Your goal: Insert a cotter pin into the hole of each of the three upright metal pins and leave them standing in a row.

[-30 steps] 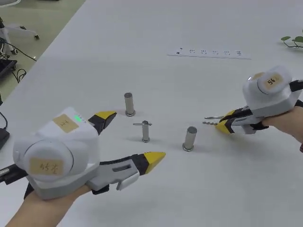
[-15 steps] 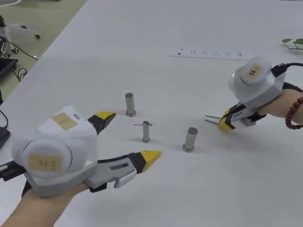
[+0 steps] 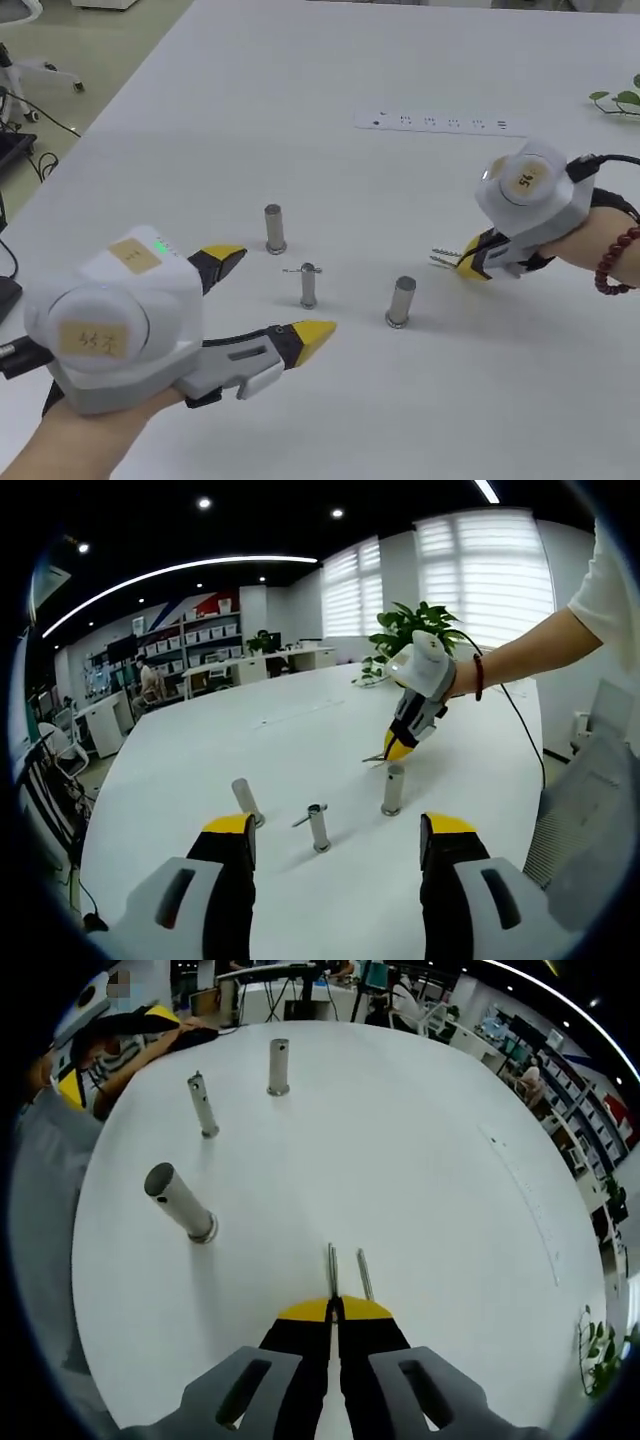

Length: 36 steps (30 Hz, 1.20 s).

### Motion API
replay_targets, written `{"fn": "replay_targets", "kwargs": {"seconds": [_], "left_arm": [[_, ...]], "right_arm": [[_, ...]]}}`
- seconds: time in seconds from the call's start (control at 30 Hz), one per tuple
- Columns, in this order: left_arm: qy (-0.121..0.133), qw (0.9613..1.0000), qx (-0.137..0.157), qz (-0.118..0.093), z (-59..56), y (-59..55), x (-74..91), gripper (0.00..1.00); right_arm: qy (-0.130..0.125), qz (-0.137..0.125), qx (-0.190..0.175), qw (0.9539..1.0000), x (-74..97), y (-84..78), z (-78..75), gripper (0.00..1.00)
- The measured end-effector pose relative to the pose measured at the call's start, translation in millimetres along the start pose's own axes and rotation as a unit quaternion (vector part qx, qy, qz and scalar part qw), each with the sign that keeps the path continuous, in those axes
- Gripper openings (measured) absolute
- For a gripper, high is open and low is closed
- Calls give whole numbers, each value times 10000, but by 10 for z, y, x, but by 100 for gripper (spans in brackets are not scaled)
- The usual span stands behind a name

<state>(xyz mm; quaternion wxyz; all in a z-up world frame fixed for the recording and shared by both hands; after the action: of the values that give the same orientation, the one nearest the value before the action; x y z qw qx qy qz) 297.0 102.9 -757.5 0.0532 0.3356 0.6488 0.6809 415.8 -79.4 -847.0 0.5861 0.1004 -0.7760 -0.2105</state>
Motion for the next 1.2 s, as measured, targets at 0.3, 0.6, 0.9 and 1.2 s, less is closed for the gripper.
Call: {"fn": "replay_targets", "kwargs": {"seconds": [0.3,0.6,0.9,1.2], "left_arm": [[-188,9998,10,-40,-57,105,-20,58],[-431,9990,58,-45,-133,200,-84,52],[-652,9974,296,1,-174,264,-158,44],[-889,9947,496,159,-261,238,-220,37]], "right_arm": [[-421,-325,393,9978,215,183,-32,2],[-721,-784,883,9904,512,516,71,2],[-788,-1175,1188,9828,703,803,260,2],[-647,-1486,1408,9767,763,1011,499,2]]}}
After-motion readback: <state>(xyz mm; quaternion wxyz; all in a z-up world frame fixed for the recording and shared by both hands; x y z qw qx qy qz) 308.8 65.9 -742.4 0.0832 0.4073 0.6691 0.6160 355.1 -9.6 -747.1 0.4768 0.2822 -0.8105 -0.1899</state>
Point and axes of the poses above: the centre of the closed fingertips' face, and the gripper's own axes: x roughly backward along the fingers, z roughly to its left, y roughly out of its top, the point moved 1 cm from there along x, roughly backward along the fingers, and after that the axes turned 6 degrees about x, right-handed, at the moved point
